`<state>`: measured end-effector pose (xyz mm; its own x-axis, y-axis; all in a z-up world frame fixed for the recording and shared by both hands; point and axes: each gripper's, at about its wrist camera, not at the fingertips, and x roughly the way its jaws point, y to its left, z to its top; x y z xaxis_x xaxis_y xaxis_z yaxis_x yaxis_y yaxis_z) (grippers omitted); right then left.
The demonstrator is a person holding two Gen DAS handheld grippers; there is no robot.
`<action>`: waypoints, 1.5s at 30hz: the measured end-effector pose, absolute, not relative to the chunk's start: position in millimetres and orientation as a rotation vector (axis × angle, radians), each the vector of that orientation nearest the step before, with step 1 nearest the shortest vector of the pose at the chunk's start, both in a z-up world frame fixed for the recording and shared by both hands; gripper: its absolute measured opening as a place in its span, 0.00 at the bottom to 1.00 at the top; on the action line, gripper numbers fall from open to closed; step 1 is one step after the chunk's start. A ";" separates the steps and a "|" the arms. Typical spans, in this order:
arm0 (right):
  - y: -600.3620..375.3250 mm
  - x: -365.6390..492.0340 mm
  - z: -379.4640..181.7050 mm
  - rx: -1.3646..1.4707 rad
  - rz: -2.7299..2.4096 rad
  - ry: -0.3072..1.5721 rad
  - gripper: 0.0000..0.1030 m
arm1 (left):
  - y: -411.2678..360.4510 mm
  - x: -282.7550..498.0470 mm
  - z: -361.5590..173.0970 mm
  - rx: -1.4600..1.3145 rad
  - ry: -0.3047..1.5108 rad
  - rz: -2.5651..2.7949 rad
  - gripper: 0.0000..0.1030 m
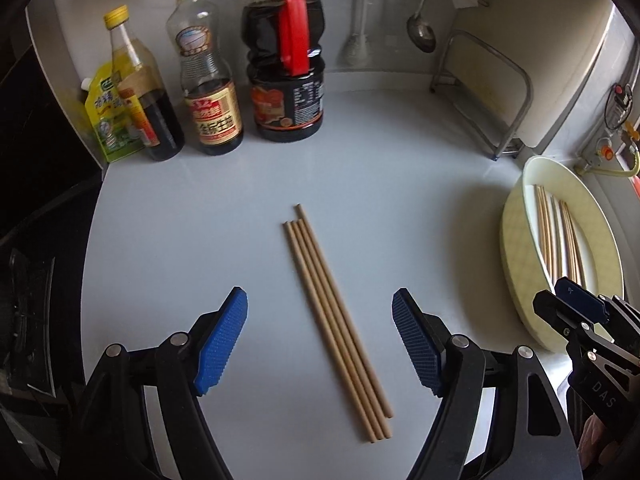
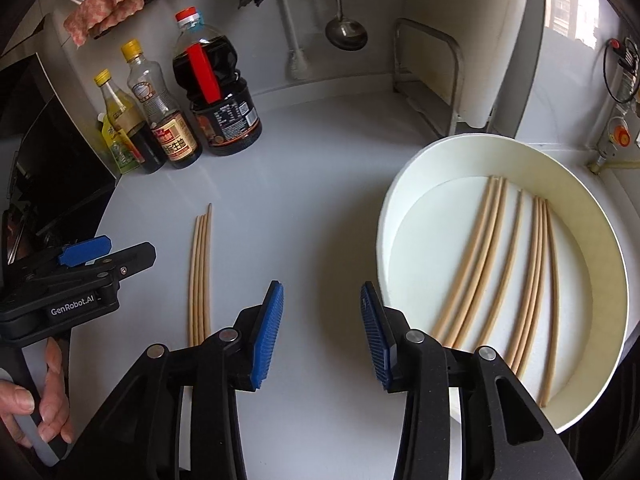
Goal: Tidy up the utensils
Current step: 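Move both open tools back to the chopstick row, then lower both open tools and nudge single chopsticks apart from the row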
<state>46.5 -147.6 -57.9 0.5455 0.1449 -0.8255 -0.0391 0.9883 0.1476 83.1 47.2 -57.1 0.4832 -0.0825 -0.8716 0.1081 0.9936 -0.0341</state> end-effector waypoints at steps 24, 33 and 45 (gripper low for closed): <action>-40.7 80.9 -140.2 -0.037 0.296 1.131 0.38 | 133.9 55.6 -124.0 -0.112 1.168 0.047 0.74; -33.7 87.8 -150.3 -0.075 0.287 1.145 0.38 | 133.3 51.3 -127.6 -0.128 1.175 0.042 0.74; -20.6 92.3 -147.3 -0.168 0.299 1.130 0.39 | 129.8 52.3 -127.4 -0.140 1.177 0.032 0.74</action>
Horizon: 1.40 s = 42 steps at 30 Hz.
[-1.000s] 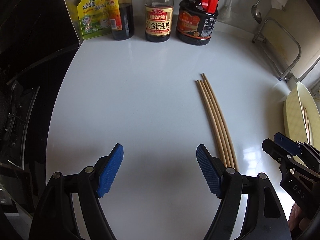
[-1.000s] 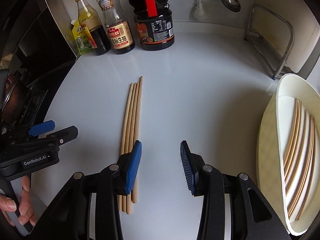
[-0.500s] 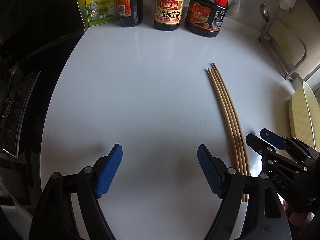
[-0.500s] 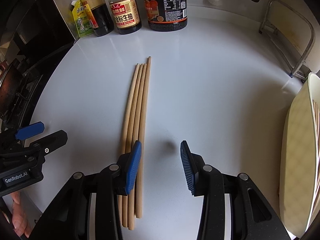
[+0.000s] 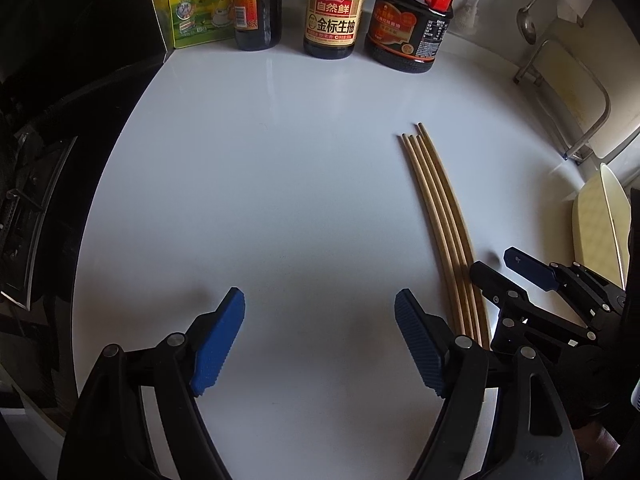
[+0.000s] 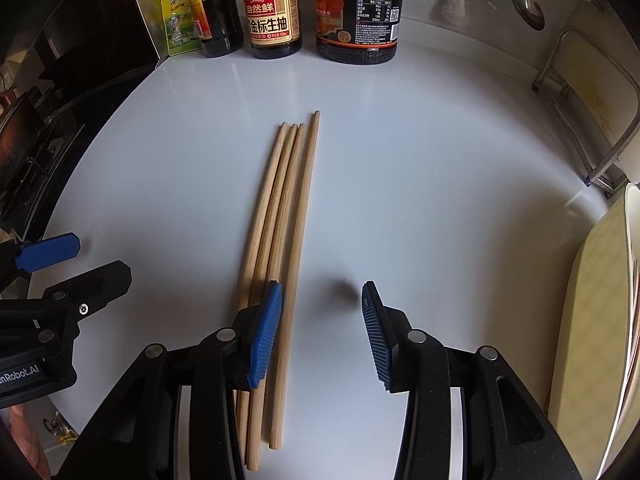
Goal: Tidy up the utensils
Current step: 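Lower both open tools and nudge single chopsticks apart from the row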
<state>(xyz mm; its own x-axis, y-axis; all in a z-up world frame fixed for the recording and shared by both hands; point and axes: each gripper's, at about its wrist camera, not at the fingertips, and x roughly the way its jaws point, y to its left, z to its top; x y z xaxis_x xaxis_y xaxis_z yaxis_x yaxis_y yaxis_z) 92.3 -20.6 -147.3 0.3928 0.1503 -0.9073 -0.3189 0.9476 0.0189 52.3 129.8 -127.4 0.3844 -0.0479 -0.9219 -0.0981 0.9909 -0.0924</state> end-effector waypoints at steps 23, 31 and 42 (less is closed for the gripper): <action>-73.2 84.8 -150.8 -0.103 0.280 1.114 0.39 | 82.9 73.1 -142.0 -0.120 1.160 -0.043 0.74; -73.3 84.4 -148.8 -0.105 0.301 1.094 0.40 | 79.1 76.2 -149.6 -0.121 1.172 -0.029 0.74; -72.4 84.0 -148.2 -0.110 0.301 1.092 0.40 | 79.2 79.5 -155.2 -0.151 1.182 0.001 0.75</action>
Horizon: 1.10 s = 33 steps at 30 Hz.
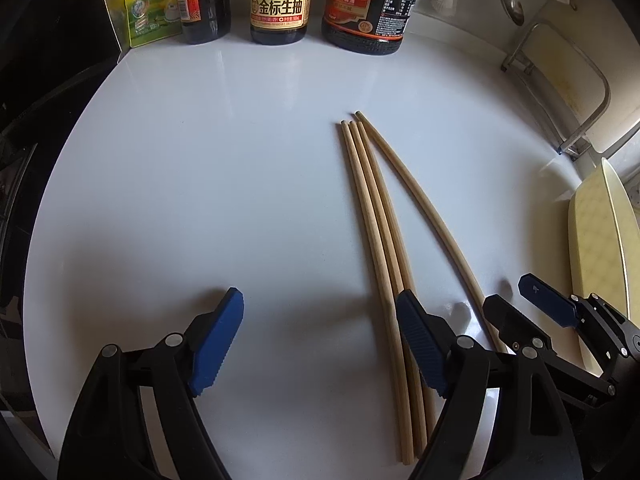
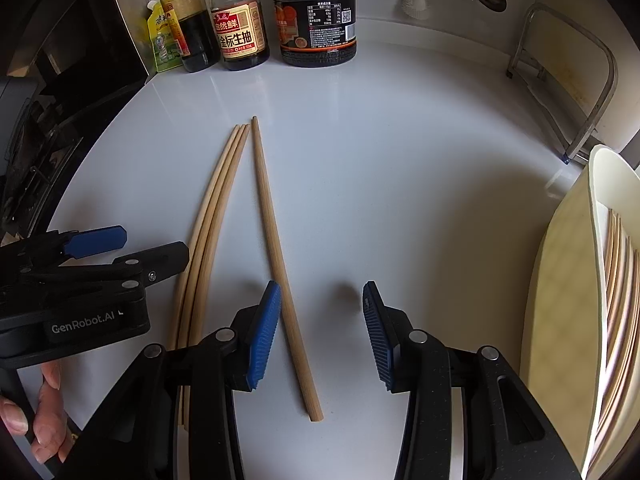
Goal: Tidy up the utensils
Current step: 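Lower both open tools and nudge single chopsticks apart from the row, then close the right tool on one chopstick while the left tool grasps another chopstick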
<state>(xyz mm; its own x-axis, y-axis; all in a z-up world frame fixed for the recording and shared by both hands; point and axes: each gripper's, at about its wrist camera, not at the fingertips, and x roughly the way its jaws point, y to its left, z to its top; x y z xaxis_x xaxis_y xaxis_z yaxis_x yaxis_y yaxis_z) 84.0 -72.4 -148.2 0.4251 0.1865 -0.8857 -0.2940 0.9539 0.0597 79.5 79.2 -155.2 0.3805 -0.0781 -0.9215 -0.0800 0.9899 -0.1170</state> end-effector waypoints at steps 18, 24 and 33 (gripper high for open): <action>-71.0 86.7 -147.5 -0.139 0.306 1.092 0.40 | 72.8 80.4 -159.7 -0.058 1.206 0.063 0.83; -61.8 91.6 -149.1 -0.195 0.324 1.090 0.41 | 83.1 80.0 -162.3 -0.070 1.209 0.085 0.91; -47.8 99.8 -152.8 -0.233 0.363 1.076 0.41 | 92.0 87.8 -162.6 -0.058 1.202 0.077 0.92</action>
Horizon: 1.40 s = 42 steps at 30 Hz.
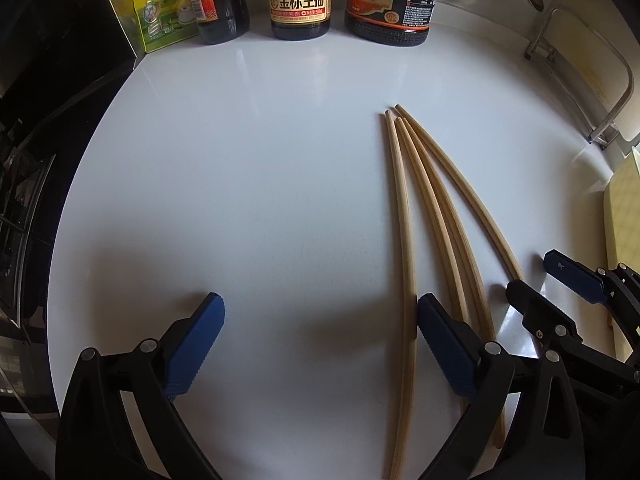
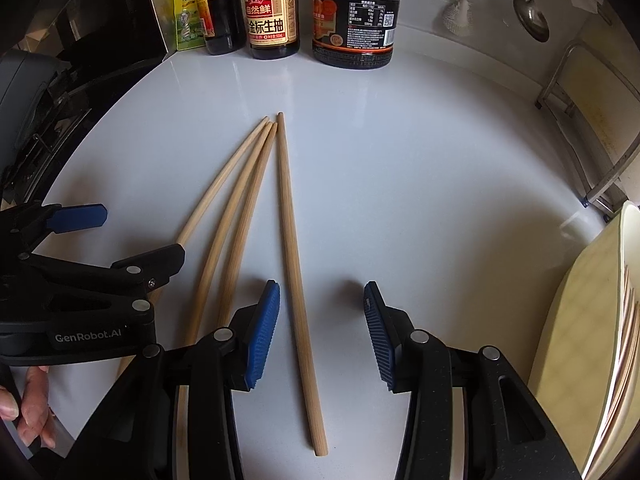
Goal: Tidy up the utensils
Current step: 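Close the right tool on one chopstick while the left tool grasps another chopstick, then carry the held chopsticks with both tools over the white basin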
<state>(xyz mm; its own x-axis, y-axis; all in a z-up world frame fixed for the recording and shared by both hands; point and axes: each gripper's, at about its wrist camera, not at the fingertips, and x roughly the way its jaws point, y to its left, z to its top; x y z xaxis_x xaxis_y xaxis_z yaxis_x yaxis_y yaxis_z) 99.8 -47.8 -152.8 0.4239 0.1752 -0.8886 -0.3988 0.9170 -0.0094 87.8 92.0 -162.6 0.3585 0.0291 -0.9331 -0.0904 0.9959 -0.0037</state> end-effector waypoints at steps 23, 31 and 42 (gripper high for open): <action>-40.6 103.9 -146.0 -0.162 0.394 1.100 0.06 | 81.1 84.2 -148.6 -0.036 1.221 -0.043 0.07; -56.1 70.0 -107.4 -0.042 0.370 1.058 0.06 | 84.1 65.6 -117.7 -0.060 1.189 -0.082 0.07; -147.7 41.5 -43.4 0.107 0.191 0.933 0.06 | -1.8 80.4 -33.0 0.011 1.033 -0.314 0.07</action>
<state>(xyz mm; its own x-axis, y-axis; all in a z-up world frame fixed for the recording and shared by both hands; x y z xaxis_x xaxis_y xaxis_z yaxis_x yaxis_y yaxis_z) 41.5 -147.7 -43.4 0.5801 0.2091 -0.7873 -0.1170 0.9779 0.1735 80.4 -1.8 -33.0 0.4717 -0.2511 -0.8452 0.2611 0.9554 -0.1382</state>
